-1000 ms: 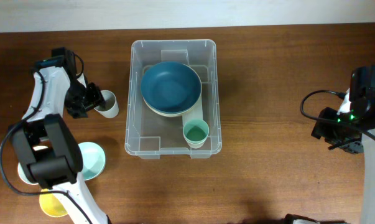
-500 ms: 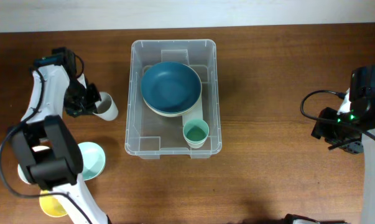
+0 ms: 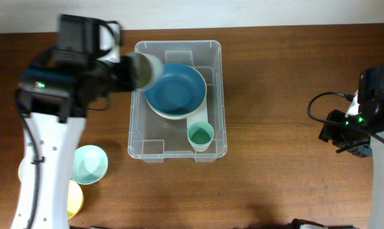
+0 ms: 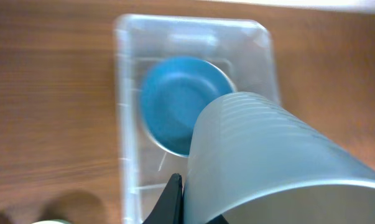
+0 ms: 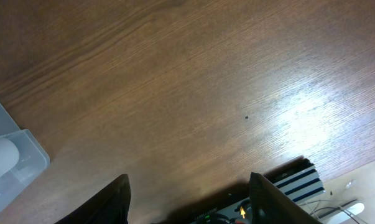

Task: Pack container
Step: 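Carry the second mint-green cup and stack it into the cups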

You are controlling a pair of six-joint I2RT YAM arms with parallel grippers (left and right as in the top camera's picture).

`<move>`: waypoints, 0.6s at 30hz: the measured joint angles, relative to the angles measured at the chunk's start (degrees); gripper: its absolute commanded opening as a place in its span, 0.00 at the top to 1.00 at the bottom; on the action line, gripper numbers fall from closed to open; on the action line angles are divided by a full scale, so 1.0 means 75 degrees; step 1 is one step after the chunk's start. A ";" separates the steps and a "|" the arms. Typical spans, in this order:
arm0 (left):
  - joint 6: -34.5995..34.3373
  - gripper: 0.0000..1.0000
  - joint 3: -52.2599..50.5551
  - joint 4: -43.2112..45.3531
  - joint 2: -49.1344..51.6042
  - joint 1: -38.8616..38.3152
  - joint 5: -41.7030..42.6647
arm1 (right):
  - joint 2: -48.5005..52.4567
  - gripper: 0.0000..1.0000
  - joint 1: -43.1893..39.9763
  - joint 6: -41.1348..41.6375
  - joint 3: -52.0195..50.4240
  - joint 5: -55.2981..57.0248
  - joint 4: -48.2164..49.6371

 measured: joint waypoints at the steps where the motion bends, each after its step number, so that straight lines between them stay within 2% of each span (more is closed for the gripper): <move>1: 0.0000 0.99 -0.0026 -0.0006 0.0052 -0.0312 -0.0012 | 0.0000 0.43 0.0000 0.0000 0.0000 0.0000 0.0000; 6: 0.0003 0.99 -0.0350 -0.0009 0.0778 -0.1784 0.0015 | 0.0000 0.43 0.0000 0.0000 0.0000 0.0000 0.0000; 10: 0.0000 0.99 -0.0493 -0.0076 0.1413 -0.2477 0.0020 | 0.0000 0.43 0.0000 0.0000 0.0000 0.0000 0.0000; 18: 0.0003 0.99 -0.0533 -0.0542 0.2600 -0.2955 0.0015 | 0.0000 0.43 0.0000 0.0000 0.0000 -0.0003 -0.0006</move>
